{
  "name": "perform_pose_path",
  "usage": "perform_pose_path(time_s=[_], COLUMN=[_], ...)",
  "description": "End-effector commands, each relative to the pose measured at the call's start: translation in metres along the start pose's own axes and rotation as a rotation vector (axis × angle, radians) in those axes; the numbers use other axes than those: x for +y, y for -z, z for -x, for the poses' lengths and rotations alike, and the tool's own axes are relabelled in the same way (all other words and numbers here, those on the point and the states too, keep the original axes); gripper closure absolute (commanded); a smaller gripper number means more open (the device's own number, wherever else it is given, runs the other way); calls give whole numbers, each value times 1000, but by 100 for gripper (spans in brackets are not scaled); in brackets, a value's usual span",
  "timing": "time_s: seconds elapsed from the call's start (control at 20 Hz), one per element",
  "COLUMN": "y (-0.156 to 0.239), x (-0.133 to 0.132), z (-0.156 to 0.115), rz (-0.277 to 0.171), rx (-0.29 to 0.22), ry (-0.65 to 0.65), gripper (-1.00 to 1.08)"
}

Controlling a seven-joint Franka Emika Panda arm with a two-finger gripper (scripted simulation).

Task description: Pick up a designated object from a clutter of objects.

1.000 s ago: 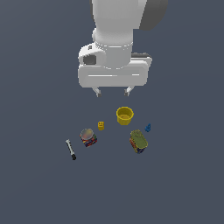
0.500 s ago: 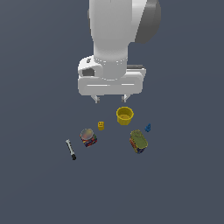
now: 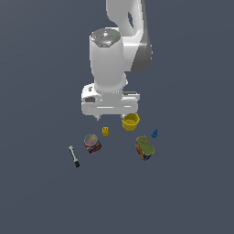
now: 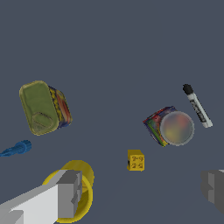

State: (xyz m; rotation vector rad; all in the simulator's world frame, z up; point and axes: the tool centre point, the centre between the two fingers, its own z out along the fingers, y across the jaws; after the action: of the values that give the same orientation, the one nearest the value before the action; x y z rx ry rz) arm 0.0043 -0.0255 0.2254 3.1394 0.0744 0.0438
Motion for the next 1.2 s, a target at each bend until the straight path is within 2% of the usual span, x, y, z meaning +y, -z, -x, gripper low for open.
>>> perform_pose_path(time_s=[0.0, 0.3, 0.55, 0.85, 1.15], y=[-27, -85, -120, -144, -151], x=[6, 21, 29, 34, 36], z=[8, 31, 51, 67, 73], rz=[-2, -4, -4, -2, -1], rx=[-4, -14, -21, -26, -28], ry=[-4, -15, -22, -28, -30], gripper=[-92, -92, -92, -92, -92])
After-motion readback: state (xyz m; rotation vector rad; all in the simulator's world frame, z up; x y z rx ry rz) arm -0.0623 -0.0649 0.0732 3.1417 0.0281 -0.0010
